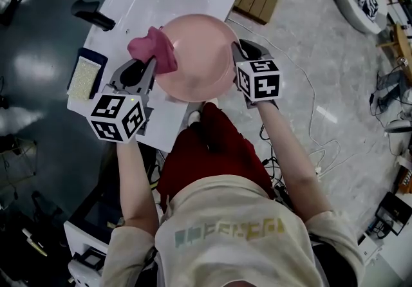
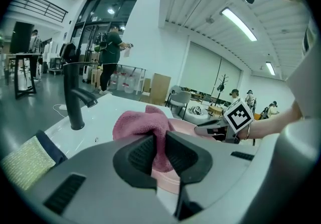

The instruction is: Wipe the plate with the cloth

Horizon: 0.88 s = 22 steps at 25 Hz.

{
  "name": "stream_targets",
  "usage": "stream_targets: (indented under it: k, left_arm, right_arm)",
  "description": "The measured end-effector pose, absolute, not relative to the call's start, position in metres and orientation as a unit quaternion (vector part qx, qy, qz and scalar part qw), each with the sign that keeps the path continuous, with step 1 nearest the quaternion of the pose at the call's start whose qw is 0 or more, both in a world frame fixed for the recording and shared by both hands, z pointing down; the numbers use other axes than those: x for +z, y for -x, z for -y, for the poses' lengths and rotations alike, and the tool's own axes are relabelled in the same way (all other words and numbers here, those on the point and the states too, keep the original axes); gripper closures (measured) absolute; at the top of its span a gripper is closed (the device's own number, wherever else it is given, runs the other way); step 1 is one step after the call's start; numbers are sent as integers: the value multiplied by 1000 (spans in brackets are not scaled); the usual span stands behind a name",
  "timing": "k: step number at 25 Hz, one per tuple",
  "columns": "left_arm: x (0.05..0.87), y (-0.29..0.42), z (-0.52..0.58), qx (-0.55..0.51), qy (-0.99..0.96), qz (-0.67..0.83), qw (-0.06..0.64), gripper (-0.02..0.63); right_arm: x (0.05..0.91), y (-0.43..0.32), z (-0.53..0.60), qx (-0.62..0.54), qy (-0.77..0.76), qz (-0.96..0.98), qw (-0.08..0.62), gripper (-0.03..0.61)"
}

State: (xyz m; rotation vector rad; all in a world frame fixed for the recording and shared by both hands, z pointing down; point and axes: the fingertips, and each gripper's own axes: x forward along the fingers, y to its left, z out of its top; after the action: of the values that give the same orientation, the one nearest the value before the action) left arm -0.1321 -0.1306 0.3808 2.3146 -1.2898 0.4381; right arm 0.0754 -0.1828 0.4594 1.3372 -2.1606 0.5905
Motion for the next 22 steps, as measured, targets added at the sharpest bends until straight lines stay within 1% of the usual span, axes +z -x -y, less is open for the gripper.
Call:
stream_targets:
  k: [10,15,22]
  left_arm:
    - [382,129,134,153,-841,467,226,553]
    - [380,128,134,137,-842,472,222,554]
    - [369,131,140,103,-840,496,196,552]
  right_arm:
    - [458,-76,183,224,-495,804,244,517]
    - [450,-80,181,228,-502,804,221,517]
    - [424,-88,179,225,-519,805,180,517]
